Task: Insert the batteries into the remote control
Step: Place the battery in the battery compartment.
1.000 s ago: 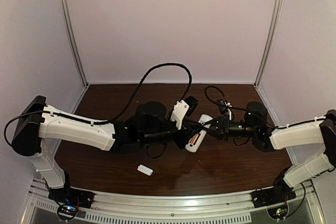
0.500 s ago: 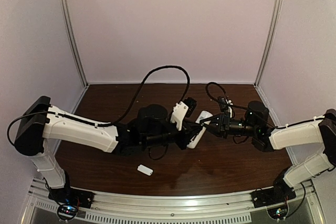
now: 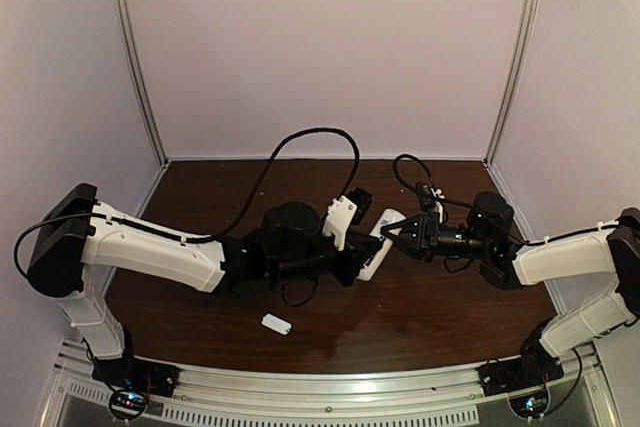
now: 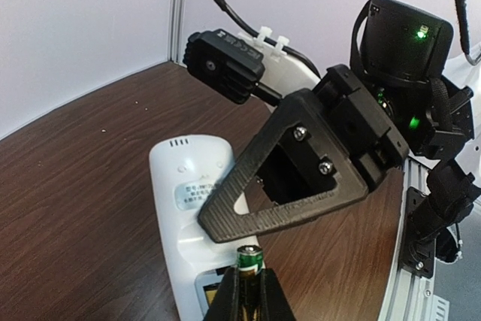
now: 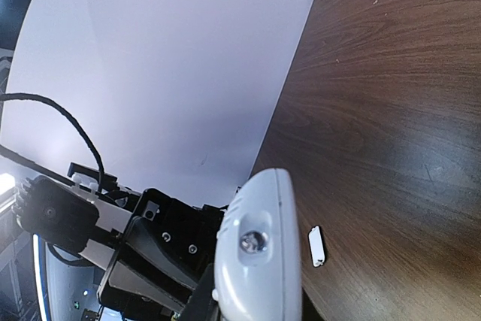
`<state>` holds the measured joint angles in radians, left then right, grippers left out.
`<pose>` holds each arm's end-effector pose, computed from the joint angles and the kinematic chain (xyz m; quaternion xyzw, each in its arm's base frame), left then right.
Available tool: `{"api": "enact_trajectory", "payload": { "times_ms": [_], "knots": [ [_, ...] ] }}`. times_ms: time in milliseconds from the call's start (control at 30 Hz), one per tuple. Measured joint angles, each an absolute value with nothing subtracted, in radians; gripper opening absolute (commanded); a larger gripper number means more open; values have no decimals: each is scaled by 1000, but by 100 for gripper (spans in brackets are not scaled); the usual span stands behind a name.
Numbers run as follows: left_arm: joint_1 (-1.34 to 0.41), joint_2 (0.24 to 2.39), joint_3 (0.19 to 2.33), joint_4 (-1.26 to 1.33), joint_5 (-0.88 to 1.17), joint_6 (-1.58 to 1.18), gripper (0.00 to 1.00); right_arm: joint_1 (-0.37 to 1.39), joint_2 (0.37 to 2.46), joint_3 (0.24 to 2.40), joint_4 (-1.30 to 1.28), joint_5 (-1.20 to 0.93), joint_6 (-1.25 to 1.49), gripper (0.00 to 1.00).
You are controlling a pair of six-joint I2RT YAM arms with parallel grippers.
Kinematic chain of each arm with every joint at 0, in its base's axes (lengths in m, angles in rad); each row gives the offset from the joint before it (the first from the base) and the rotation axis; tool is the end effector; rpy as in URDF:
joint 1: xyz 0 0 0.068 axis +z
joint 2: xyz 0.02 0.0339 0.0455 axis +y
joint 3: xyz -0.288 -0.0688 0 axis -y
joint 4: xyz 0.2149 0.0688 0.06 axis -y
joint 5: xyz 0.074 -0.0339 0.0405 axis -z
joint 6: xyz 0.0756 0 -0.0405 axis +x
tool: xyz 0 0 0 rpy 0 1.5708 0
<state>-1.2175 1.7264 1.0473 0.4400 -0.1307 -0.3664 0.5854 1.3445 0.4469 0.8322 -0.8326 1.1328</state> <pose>0.1526 -0.3853 0.2745 0.2872 0.7314 -0.4026 0.4695 0.1865 0.1908 0.2554 -0.0857 0.7174 0.6662 0.1849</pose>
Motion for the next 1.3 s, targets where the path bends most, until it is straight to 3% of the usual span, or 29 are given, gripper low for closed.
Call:
{"api": "enact_trajectory", "payload": {
  "times_ms": [133,333,667,967,1067,1300],
  "knots": [
    [-1221,1726,1040,440,-135,-369,2,585,1345,447,829,-833,1132,0],
    [-1226,1726,1036,439,-142,-380,18,585,1345,447,824,-832,1131,0],
    [-1233,1723,1036,409,-174,-385,36,585,1345,447,791,-830,1123,0],
    [-1230,1669,1036,313,-208,-324,75,585,1339,447,752,-839,1095,0],
    [-1229,1620,1032,288,-196,-264,75,585,1339,447,738,-850,1083,0],
    [-1213,1509,997,225,-11,24,54,592,1340,448,706,-892,1065,0]
  ]
}}
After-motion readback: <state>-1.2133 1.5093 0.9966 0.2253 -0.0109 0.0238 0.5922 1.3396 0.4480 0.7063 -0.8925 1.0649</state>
